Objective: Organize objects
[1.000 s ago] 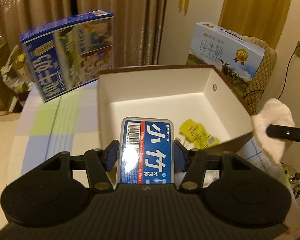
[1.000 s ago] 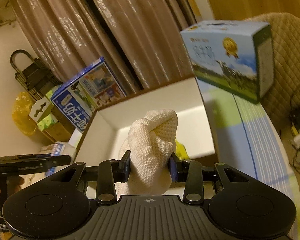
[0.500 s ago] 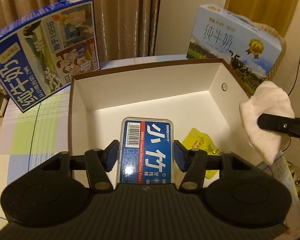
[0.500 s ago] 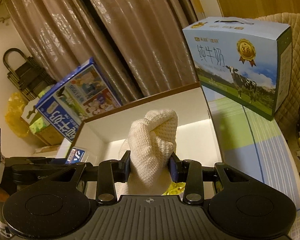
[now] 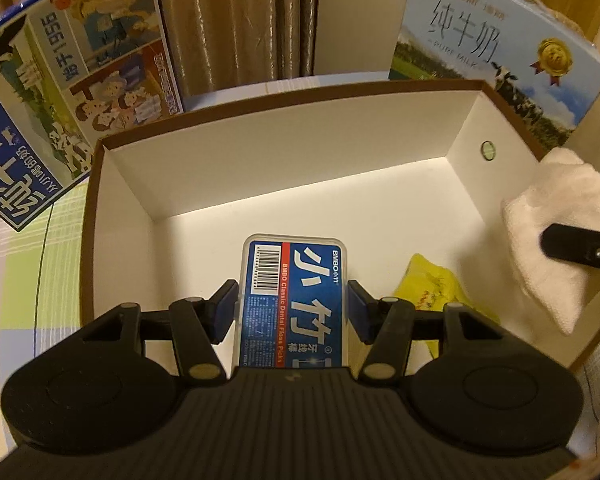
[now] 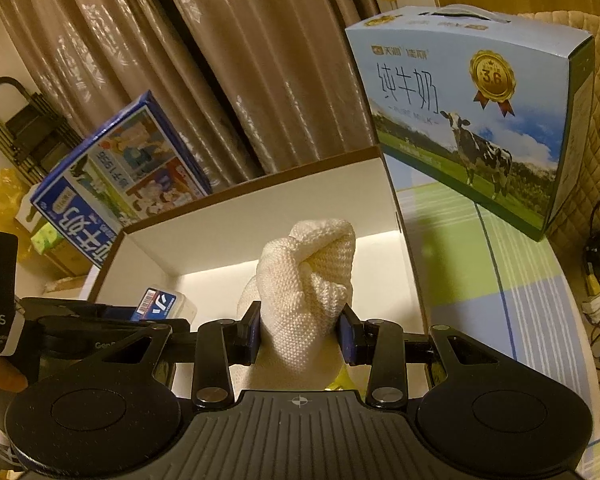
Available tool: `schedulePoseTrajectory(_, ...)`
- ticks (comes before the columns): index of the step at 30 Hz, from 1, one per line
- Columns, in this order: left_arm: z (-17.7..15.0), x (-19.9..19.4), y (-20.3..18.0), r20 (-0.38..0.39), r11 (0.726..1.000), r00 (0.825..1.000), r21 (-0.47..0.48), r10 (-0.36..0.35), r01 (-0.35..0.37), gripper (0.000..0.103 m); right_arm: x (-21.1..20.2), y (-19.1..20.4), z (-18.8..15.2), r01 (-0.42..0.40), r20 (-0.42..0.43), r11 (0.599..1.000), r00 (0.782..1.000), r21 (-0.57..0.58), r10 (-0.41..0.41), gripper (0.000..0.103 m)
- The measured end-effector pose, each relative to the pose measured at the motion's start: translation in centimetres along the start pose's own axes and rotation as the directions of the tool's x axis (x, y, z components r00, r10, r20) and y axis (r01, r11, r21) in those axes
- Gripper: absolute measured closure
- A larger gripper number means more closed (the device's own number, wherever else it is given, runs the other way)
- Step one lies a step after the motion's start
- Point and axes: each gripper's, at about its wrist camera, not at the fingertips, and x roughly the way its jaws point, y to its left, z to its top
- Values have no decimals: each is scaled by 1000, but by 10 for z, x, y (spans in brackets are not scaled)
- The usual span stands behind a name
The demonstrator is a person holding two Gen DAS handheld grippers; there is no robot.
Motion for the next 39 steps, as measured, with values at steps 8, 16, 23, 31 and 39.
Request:
schedulePoseTrajectory(8,1,19,5,-31,1000,999,-6,23,-23,50,11,-3,4,21,-11,1000,1000,-12,-22,68)
schedulePoseTrajectory(16,2,22,10,-24,1000,999,0,27,-27,39,16,-1,8,38,-8,998,999,-43,-38,68)
schedulePoseTrajectory(23,1,7,13,5,999,999,11,50,-50,32,22,4,9,72,-9,992,997,-101,-74,68)
schedulePoseTrajectory(31,-1,-8,18,40,999,998,-8,41,-41,26,29,6,16,140,67,979,989,-146,-131,55)
schedulePoseTrajectory(39,-8,-30,23,63,999,998,-33,26,-24,23,4,12,23,108,116,984,989,-142,-91,43)
